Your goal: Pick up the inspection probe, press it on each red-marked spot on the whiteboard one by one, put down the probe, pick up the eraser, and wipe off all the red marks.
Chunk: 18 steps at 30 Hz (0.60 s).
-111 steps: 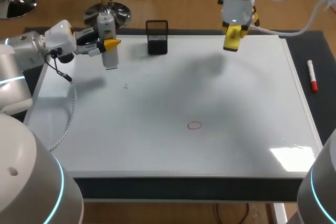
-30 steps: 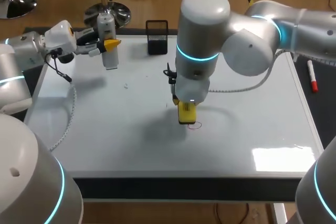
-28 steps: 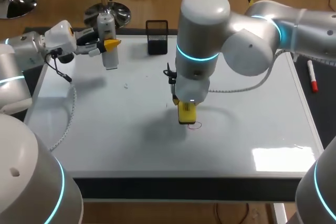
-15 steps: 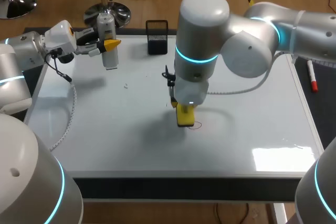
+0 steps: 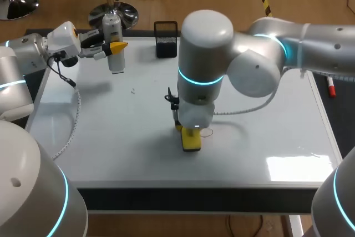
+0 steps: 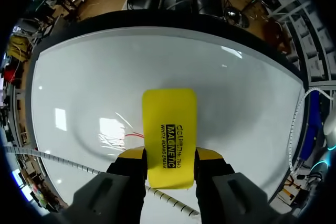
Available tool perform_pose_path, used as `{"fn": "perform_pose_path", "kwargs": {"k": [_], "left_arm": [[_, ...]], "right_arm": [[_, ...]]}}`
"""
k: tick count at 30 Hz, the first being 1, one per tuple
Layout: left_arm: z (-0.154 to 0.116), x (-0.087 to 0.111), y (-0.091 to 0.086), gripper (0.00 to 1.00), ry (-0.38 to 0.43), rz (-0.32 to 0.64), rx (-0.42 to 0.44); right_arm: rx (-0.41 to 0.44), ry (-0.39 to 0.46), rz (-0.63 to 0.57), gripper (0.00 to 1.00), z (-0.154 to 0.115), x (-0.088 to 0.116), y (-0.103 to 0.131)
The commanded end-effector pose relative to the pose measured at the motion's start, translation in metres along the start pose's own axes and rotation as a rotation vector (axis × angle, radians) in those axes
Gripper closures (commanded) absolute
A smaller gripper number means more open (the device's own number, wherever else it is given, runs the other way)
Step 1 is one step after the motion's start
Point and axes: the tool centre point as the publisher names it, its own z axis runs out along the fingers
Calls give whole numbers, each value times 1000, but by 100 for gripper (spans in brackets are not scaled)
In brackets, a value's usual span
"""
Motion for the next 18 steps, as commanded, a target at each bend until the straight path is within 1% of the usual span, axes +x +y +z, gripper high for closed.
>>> {"fn": "perform_pose_path", "kwargs": {"k": [1,7,18], "left_arm": [[0,0,0,100,0,2,2],[0,0,0,100,0,2,2],[0,0,0,100,0,2,2]], "right_arm": [[-7,0,-2,100,7,0,2],[-32,0,3,100,17,4,8],[-54,5,19,100,23,17,6]]}}
